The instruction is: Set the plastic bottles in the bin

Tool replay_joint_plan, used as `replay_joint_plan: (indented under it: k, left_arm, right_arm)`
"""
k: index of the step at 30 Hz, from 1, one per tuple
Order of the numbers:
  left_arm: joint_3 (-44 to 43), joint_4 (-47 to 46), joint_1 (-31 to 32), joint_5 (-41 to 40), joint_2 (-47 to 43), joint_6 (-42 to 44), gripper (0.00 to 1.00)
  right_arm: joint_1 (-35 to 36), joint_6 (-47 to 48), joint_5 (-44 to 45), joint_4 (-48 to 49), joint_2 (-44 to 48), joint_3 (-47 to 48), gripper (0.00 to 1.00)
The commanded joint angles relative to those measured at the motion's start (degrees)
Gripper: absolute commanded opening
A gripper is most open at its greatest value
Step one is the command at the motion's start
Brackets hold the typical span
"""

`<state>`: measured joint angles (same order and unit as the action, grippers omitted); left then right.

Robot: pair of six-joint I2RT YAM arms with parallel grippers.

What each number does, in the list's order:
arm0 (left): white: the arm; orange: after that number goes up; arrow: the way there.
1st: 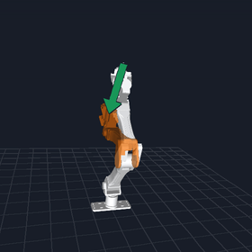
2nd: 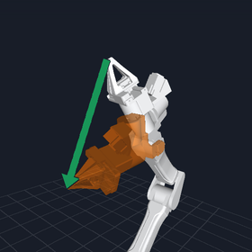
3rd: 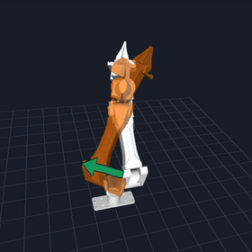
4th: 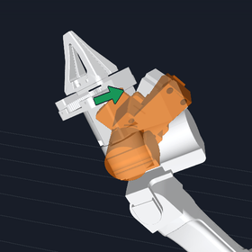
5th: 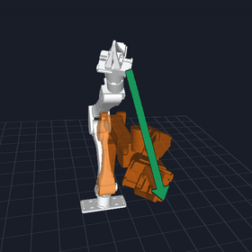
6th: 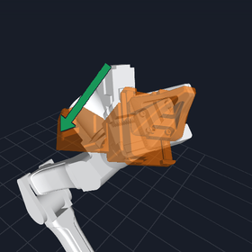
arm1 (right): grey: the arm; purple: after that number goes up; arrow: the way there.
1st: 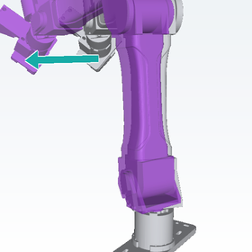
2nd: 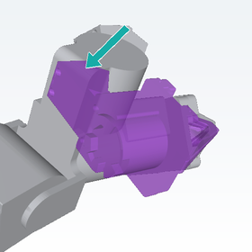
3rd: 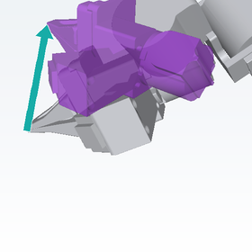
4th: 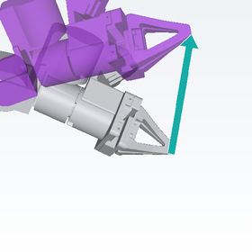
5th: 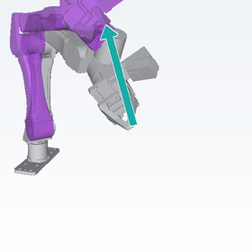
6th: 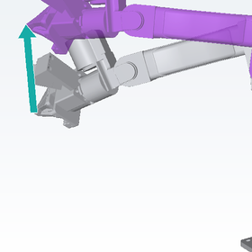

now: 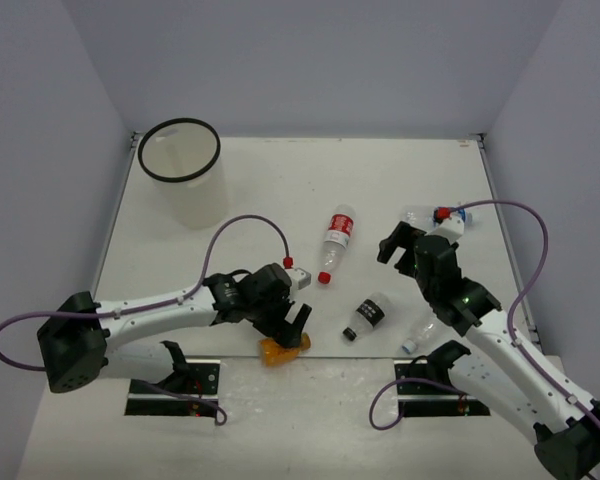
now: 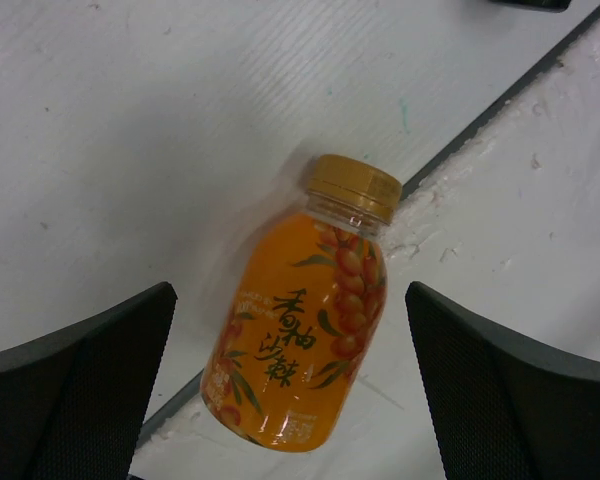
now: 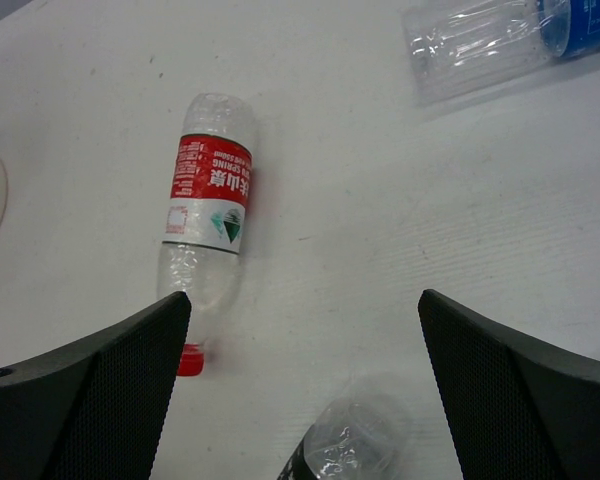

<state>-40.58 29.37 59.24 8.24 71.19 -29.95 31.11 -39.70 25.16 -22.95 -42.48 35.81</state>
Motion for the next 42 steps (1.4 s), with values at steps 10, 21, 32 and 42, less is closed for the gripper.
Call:
replay_joint_plan:
  k: [10, 21, 32, 42]
  left_arm:
    - [-4.0, 7.0, 6.0, 2.6, 8.3, 4.3, 1.0]
    - [-15.1, 11.2, 6.1, -14.6, 4.3, -1.6, 0.43]
    - [-26.2, -18.2, -2.5, -41.9, -2.9, 0.4, 0.35]
    - [-36.1, -33.2, -21.6, -62.6, -0.6, 15.8, 0.45]
  right_arm:
    - [0.1, 0.7, 0.7, 2.6, 3.4, 0.2, 0.99]
    - [0.1, 0.5, 0.8, 2.5, 5.9, -1.1, 0.99]
    - [0.1, 0.8, -2.1, 2.5, 6.6, -1.0, 0.99]
    - [0.1, 1.6, -3.9, 4.3, 6.0, -1.5, 0.99]
